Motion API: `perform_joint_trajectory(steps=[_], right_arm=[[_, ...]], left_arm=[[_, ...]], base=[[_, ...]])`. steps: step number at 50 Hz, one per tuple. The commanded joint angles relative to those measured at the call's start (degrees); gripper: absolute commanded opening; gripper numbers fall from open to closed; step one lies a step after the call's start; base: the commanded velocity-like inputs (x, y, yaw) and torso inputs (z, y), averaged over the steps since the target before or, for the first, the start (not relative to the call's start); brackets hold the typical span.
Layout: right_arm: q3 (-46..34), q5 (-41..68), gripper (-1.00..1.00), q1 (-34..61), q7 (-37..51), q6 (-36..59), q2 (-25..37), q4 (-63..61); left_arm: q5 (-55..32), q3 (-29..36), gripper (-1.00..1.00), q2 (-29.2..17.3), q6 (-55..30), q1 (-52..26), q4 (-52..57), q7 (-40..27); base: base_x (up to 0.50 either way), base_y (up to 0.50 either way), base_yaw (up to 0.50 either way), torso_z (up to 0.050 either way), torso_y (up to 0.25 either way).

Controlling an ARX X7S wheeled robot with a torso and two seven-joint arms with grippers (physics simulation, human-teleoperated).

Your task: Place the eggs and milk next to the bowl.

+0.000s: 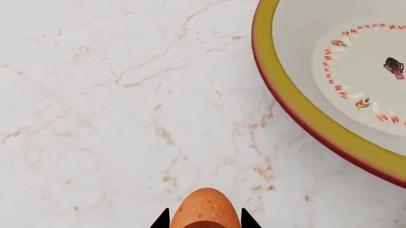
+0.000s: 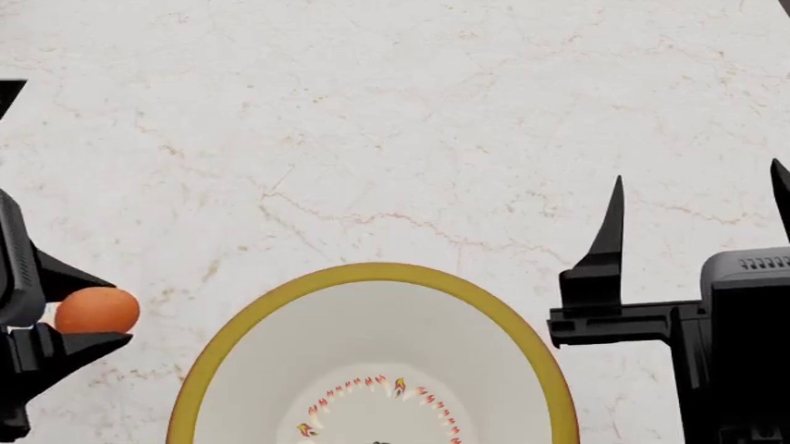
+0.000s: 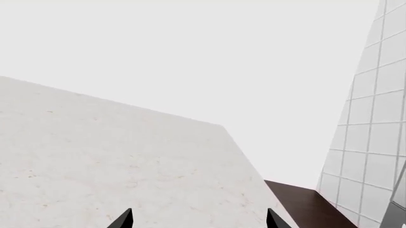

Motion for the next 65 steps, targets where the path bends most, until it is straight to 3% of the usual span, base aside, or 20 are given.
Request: perform_joint_trajectory(steps=[1, 26, 55, 65], right_arm=[[1.31, -1.03, 1.00, 0.29, -1.43, 0.72, -1.06, -0.35], [1.91, -0.63, 1.00, -0.35, -1.00, 0.77, -0.73, -0.90], [2.00, -0.55, 1.00, -0.47, -0.47, 1.40, -0.14, -1.16], [2.12, -0.53, 1.00, -0.76, -0.47, 1.04, -0.05, -0.91]], left_arm=[[-0.13, -1.99, -1.00, 0.17, 2.26, 1.16, 0.68, 1.40], [0.93, 0.41, -1.00, 1.59, 5.03, 4.07, -0.11, 2.59], [4.59, 3.03, -1.00, 9.29, 10.50, 1.64, -9.50, 6.16], [5.10, 3.63, -1.00, 9.82, 11.22, 1.53, -10.12, 6.77]], base=[[0.00, 0.00, 0.00, 0.000, 0.000], [0.00, 0.00, 0.00, 0.000, 0.000], [0.00, 0.00, 0.00, 0.000, 0.000], [0.00, 0.00, 0.00, 0.000, -0.002]])
